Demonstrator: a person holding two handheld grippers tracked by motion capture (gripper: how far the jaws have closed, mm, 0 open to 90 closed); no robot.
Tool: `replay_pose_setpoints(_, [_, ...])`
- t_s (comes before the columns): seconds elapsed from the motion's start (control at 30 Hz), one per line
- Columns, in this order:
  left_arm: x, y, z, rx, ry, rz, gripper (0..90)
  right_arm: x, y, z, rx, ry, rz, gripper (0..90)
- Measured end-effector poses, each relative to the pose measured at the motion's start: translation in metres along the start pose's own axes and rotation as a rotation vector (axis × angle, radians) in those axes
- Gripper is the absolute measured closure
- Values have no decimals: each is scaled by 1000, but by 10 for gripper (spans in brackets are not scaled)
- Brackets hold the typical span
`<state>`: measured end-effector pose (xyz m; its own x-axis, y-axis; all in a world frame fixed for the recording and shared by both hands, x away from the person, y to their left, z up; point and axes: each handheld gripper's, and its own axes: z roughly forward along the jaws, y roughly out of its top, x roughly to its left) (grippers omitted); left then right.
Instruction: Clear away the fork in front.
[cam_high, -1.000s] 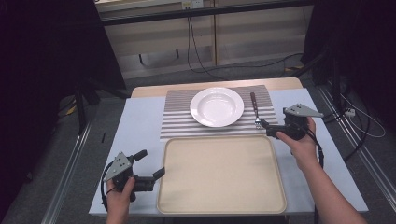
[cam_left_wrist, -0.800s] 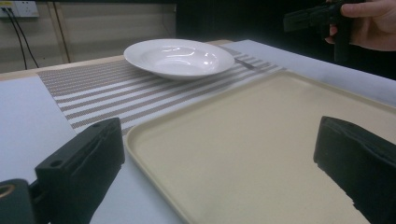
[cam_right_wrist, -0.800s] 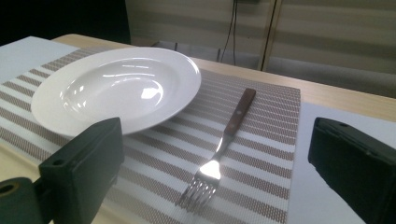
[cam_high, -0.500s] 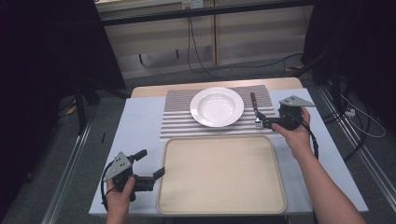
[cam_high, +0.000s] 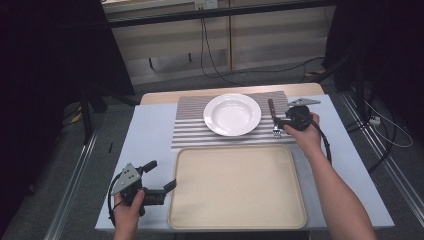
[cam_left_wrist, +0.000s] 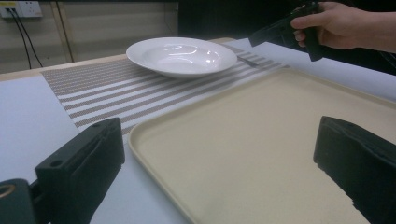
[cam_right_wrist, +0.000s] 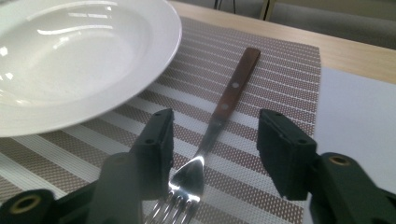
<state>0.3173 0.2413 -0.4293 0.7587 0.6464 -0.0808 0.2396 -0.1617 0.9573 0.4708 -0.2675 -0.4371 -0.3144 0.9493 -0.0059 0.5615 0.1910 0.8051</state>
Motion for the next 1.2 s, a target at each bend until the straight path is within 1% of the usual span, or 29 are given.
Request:
replay_pose_setpoints(0.07, [0, 0, 0, 2, 2, -1, 22, 2, 0, 8, 36, -2, -15, 511])
replay_pose_setpoints(0.17, [-1, 0, 0, 1, 5, -3, 22, 2, 0, 18, 64, -3, 4, 532])
replay_pose_setpoints(0.2, [-1, 0, 0, 1, 5, -3, 22, 2, 0, 18, 64, -3, 4, 532])
replay_pose_setpoints(0.23, [-1, 0, 0, 3, 6, 1, 22, 1, -1, 24, 81, -5, 5, 546])
replay_pose_setpoints(0.27, [-1, 0, 0, 4, 6, 3, 22, 2, -1, 26, 97, -8, 1, 544])
replay_pose_setpoints(0.3, [-1, 0, 0, 4, 6, 3, 22, 2, -2, 29, 114, -25, -11, 547])
replay_pose_setpoints(0.33, [-1, 0, 0, 5, 7, 3, 23, 3, -4, 32, 134, -31, -20, 566])
replay_pose_setpoints(0.37, [-2, 0, 0, 6, 8, 4, 22, 3, -5, 34, 146, -24, -11, 580])
replay_pose_setpoints(0.4, [-2, -1, 0, 7, 6, 4, 22, 1, -6, 34, 138, -18, 19, 607])
replay_pose_setpoints(0.43, [-2, -1, 0, 7, 6, 4, 22, 0, -6, 35, 136, -9, 36, 624])
replay_pose_setpoints(0.47, [-1, -1, 0, 8, 6, 4, 22, -1, -6, 35, 138, -11, 39, 648])
replay_pose_setpoints(0.5, [-1, -1, 0, 8, 6, 4, 23, -1, -5, 34, 148, -12, 49, 700])
replay_pose_setpoints(0.53, [-2, -1, 0, 7, 7, 3, 22, -2, -4, 33, 161, -7, 53, 764])
replay_pose_setpoints(0.57, [-2, -1, 0, 6, 6, 2, 22, -3, -4, 32, 171, -4, 55, 804])
replay_pose_setpoints(0.7, [-1, -1, -1, 7, 4, 5, 23, -10, -6, 26, 183, 30, 95, 840])
replay_pose_setpoints(0.73, [0, -1, -2, 7, 5, 6, 23, -11, -7, 24, 189, 38, 104, 842])
replay_pose_setpoints(0.77, [0, -1, -2, 7, 5, 6, 23, -12, -8, 22, 198, 44, 102, 843])
replay_pose_setpoints(0.8, [0, -1, -2, 0, 4, -4, 23, -12, -9, 19, 204, 40, 95, 843])
replay_pose_setpoints(0.83, [1, -1, -3, 0, 6, -5, 23, -12, -12, 15, 202, 37, 87, 844])
replay_pose_setpoints(0.87, [1, -1, -3, 0, 8, -2, 23, -13, -14, 12, 200, 43, 91, 844])
replay_pose_setpoints(0.9, [2, -1, -3, -3, 7, -3, 23, -14, -18, 8, 198, 47, 96, 844])
replay_pose_setpoints(1.0, [2, 0, -4, -1, 6, -1, 23, -16, -28, -7, 196, 54, 88, 844])
replay_pose_setpoints(1.1, [2, 0, -4, -7, 6, -5, 23, -19, -37, -22, 213, 62, 82, 843])
replay_pose_setpoints(1.2, [3, 1, -4, -12, 1, -11, 23, -20, -44, -34, 223, 63, 79, 839])
